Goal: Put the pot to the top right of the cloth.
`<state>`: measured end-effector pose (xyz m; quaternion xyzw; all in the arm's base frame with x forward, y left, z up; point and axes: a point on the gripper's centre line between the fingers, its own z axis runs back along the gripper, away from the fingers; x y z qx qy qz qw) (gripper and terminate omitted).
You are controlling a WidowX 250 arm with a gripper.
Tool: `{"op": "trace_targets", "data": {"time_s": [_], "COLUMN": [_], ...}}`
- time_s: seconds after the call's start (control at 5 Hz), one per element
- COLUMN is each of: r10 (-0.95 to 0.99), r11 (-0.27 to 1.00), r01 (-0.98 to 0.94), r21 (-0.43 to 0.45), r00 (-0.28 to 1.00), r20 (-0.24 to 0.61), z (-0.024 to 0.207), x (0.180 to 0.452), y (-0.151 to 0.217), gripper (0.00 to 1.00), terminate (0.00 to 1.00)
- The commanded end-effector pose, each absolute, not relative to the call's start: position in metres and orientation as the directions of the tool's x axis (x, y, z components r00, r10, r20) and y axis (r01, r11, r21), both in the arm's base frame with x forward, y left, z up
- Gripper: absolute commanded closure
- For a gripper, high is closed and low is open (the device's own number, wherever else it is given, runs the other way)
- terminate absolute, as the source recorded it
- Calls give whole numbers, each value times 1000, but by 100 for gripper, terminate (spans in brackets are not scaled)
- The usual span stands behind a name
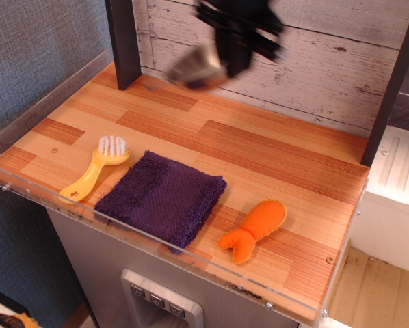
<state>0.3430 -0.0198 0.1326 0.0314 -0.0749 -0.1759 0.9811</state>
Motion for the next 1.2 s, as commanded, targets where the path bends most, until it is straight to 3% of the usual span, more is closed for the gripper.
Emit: {"op": "trace_targets", "data": {"time_s": [0.0,0.4,0.8,1.0], "r10": [-437,-432,-413,-442], "r11": [898,900,910,896], "r01": [428,431,414,443], "r21": [105,73,26,16], "r00": [895,902,910,896], "r20": [90,-1,-27,-27], "z": [99,55,35,34], "x": [338,343,346,345], "y": [-84,-76,-66,-72], "gripper": [100,100,100,0], "terminate": [0,0,0,0]}}
